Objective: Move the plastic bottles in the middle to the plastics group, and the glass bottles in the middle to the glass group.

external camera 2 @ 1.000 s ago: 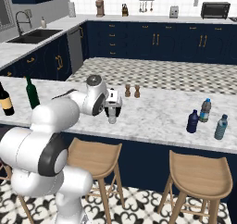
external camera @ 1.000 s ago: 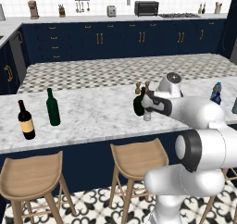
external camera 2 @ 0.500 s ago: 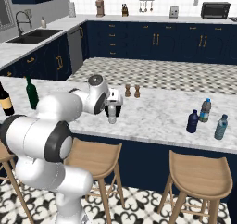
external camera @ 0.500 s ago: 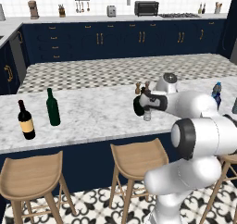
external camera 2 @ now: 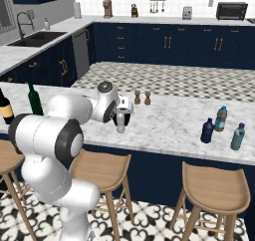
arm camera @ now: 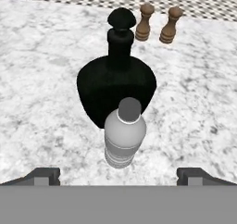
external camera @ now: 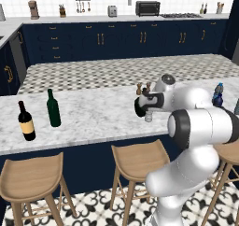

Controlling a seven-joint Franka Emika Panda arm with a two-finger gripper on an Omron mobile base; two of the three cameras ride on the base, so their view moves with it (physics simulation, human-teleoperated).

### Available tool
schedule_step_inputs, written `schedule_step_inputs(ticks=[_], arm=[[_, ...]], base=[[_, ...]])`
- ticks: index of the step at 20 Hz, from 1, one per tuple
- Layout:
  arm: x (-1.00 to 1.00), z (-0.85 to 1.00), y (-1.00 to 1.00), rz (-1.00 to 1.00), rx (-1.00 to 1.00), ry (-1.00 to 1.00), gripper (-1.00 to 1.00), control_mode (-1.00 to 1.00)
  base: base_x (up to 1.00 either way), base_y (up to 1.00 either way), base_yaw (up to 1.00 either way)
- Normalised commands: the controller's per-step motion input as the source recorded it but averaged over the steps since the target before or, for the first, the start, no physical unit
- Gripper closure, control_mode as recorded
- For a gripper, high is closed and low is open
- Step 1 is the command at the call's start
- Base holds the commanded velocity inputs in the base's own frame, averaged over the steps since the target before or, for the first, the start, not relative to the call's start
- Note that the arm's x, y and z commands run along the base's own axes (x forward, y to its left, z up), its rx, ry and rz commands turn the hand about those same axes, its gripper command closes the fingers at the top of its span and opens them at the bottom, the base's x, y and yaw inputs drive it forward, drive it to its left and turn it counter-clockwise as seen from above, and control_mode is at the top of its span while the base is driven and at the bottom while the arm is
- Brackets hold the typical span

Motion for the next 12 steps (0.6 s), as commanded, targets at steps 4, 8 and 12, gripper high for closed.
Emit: schedule_step_inputs(ticks=[4,8,12], arm=[[0.16,-0.17,0.0,0.0,0.0,0.0,-1.0,-1.0],[0.16,-0.16,0.0,0.0,0.0,0.0,-1.0,-1.0],[0.14,-0.09,0.0,0.0,0.0,0.0,-1.0,-1.0]], base=[[0.0,0.0,0.0],[0.0,0.0,0.0],[0.0,0.0,0.0]])
